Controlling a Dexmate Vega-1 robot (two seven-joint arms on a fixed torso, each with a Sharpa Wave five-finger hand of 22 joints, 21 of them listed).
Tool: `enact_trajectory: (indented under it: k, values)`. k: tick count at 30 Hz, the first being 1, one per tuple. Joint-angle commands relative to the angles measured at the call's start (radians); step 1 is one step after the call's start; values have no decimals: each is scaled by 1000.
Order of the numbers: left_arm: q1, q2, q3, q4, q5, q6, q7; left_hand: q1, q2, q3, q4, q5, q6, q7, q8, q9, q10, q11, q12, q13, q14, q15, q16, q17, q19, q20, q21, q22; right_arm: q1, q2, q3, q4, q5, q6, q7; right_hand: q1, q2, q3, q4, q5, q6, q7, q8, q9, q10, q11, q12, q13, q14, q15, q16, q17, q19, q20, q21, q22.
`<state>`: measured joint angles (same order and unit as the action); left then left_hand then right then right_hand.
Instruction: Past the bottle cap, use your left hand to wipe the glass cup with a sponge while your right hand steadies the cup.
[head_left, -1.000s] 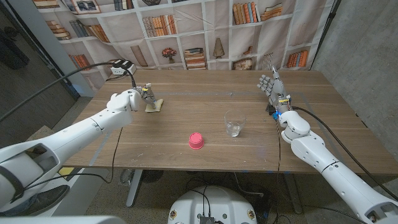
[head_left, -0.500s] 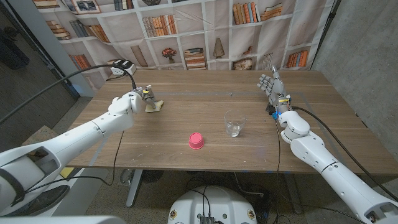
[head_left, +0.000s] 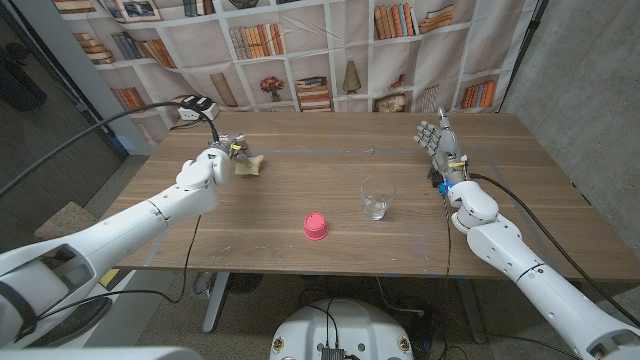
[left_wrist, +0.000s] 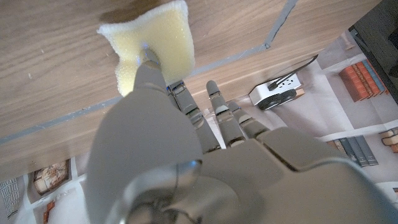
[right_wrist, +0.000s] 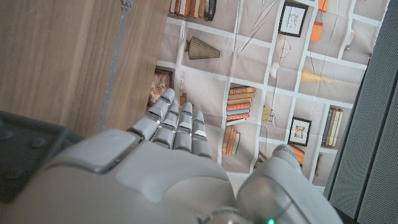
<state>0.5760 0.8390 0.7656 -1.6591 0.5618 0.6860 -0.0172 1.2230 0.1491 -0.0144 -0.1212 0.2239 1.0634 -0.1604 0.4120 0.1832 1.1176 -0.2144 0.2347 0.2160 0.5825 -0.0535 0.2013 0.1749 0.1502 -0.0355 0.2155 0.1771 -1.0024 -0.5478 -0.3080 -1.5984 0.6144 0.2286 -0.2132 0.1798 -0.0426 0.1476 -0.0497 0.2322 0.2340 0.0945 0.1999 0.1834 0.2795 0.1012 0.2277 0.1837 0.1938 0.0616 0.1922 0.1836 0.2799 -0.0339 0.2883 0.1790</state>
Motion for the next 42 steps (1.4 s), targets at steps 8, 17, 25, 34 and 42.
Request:
enact_trajectory:
  k: [8,17,25,34,42]
  values:
    - [118,15,-155,-88,-154,-209,222,21,9,26,15,-8,44,47,7,4,13,-1,-5,7,23,-139,6,4,20,-27,8,3,-48,-14,15,-10,-2,62,35,3,12,-2,-2,-4,8,3,0,6,6,-4,-3,3,10,-2,0,4,5,1,-2,4]
    - [152,15,-235,-48,-278,-459,291,25,7,30,18,-11,62,39,13,3,20,0,-11,9,42,-144,5,4,48,-32,13,3,-82,-22,32,-24,0,89,36,4,12,-3,-3,-4,9,1,0,6,8,-4,-3,3,9,-1,-1,4,5,1,-4,5]
    - [130,-6,-271,31,-418,-668,222,26,2,31,20,-13,72,37,15,1,30,-1,-13,10,52,-146,3,4,50,-36,11,3,-95,-16,44,-3,18,111,49,4,11,-3,-4,-4,10,2,0,6,9,-3,-3,3,10,1,-1,4,5,2,-7,5]
    - [112,-65,-294,138,-544,-846,175,24,-3,31,24,-16,77,36,14,0,38,-1,-17,9,54,-147,-2,4,48,-37,5,3,-109,-13,53,4,20,138,54,5,11,-4,-5,-5,12,0,1,6,11,-4,-3,3,9,1,-2,3,6,1,-9,5]
    - [132,-111,-305,167,-543,-901,246,31,-1,36,24,-16,78,45,12,-1,41,-1,-20,12,66,-149,-1,5,52,-32,3,2,-113,-16,66,13,27,148,59,5,11,-5,-5,-5,14,1,1,6,12,-4,-3,3,9,-1,-2,3,6,0,-10,5]
